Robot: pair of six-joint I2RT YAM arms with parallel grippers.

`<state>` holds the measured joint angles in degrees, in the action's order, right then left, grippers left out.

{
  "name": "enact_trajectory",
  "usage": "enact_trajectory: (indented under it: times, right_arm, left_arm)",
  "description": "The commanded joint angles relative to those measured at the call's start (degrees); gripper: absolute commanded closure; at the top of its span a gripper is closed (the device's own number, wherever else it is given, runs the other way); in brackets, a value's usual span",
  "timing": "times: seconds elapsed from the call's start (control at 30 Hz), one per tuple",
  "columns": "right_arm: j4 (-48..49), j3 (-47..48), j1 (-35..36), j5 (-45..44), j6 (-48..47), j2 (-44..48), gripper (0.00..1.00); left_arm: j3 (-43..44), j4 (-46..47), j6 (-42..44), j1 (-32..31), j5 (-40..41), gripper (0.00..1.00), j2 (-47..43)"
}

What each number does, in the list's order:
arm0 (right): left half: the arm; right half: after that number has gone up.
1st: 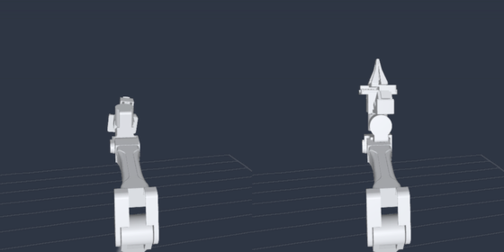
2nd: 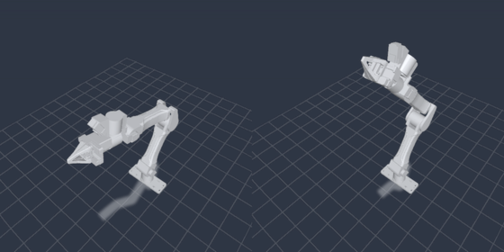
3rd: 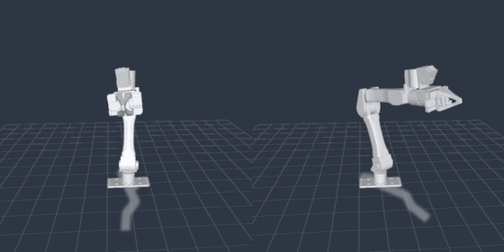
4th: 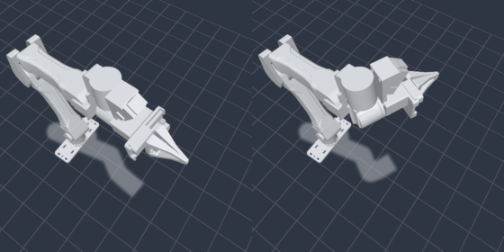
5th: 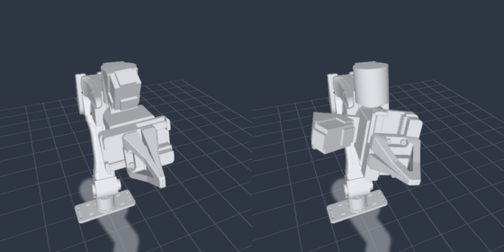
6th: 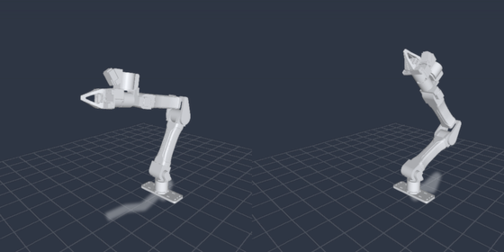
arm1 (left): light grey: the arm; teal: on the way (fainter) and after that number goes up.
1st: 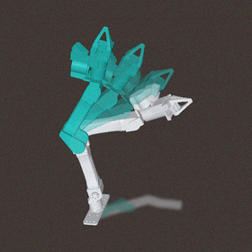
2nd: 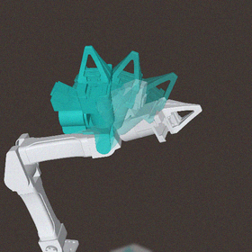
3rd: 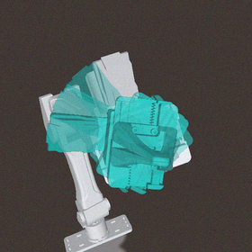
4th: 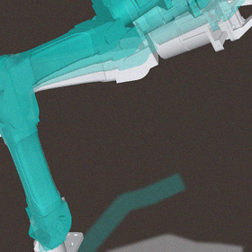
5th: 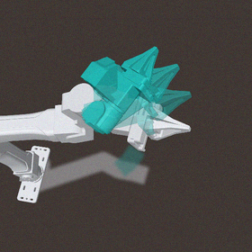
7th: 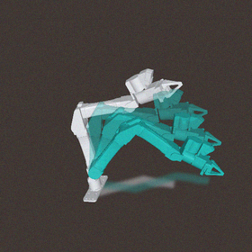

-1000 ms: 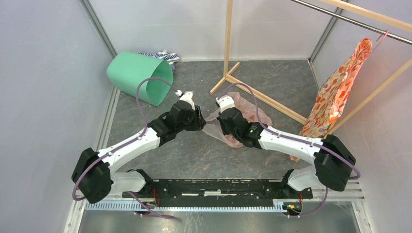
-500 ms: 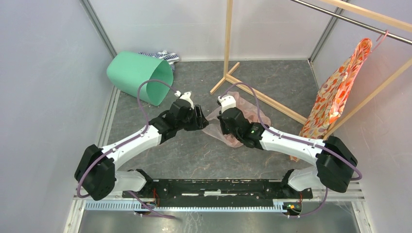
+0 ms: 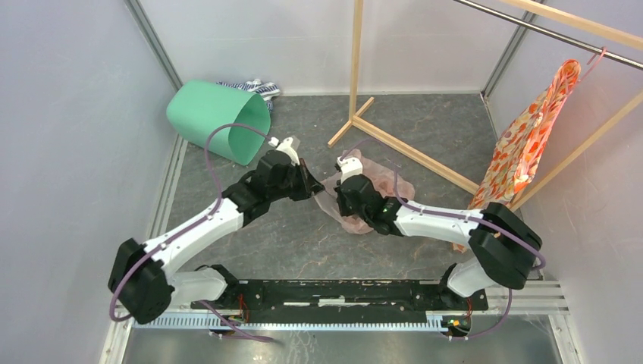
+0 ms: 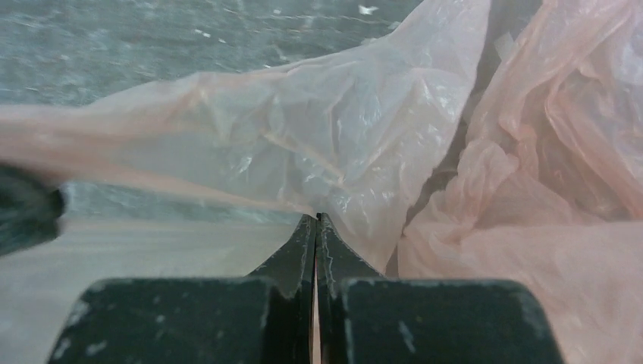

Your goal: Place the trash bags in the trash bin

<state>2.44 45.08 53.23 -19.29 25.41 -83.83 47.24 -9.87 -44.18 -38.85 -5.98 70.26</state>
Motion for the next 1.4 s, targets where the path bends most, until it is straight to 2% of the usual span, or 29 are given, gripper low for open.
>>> enact_trajectory:
  times: [0.0, 0.1, 0.17, 0.33, 0.4, 0.5, 0.67, 0.83, 1.0, 1.17, 1.27, 1.37]
  right_arm:
    - [3.6, 0.4, 0.0, 1.9, 1.7, -3.5, 1.00]
    - [2.5, 1.9, -0.1, 2.3, 1.5, -3.8, 0.98]
    - [0.9, 3.4, 0.0, 2.5, 0.8, -2.6, 0.87]
    - [-3.1, 6.9, 0.0, 4.0, -1.7, 2.7, 0.44]
    - [-6.1, 8.3, 0.0, 4.2, -2.7, 4.8, 0.33]
    - [-9.3, 9.3, 0.0, 4.3, -4.1, 8.4, 0.24]
    - [-15.0, 10.2, -1.3, 1.5, -4.8, 12.7, 0.22]
    - [-17.5, 8.3, -5.3, 0.6, -2.5, 14.7, 0.28]
    - [-14.1, 4.2, -11.1, 4.8, 3.9, 14.8, 0.34]
    - [-12.3, 3.9, -13.3, 5.0, 12.2, 11.2, 0.41]
    - [-13.2, 4.4, -13.5, 4.1, 18.2, 9.4, 0.40]
    - [-13.8, 4.1, -13.6, 2.0, 24.1, 9.4, 0.35]
  left_arm:
    - [4.6, -3.2, 0.8, 0.2, 3.0, 0.98, -6.9]
    - [4.1, -4.6, 1.5, 0.3, 5.6, 0.98, -8.7]
    - [3.7, -5.7, 2.3, 0.3, 7.1, 0.98, -8.6]
    - [2.1, -8.0, 3.3, 0.3, 11.7, 0.98, -8.0]
    - [1.6, -9.2, 4.0, 0.6, 13.4, 0.98, -8.0]
    - [1.0, -10.0, 5.1, 1.5, 14.4, 0.98, -8.3]
    - [0.3, -10.6, 6.7, 3.0, 13.9, 0.98, -8.9]
    - [-0.5, -10.5, 7.8, 4.1, 12.9, 0.98, -8.9]
    - [-1.6, -9.5, 8.4, 4.5, 11.7, 0.98, -8.9]
    - [-2.4, -8.9, 8.8, 4.7, 10.9, 0.98, -9.0]
    - [-2.7, -8.7, 8.9, 4.7, 10.7, 0.98, -9.1]
    - [-3.1, -8.4, 8.8, 4.7, 10.3, 0.98, -9.2]
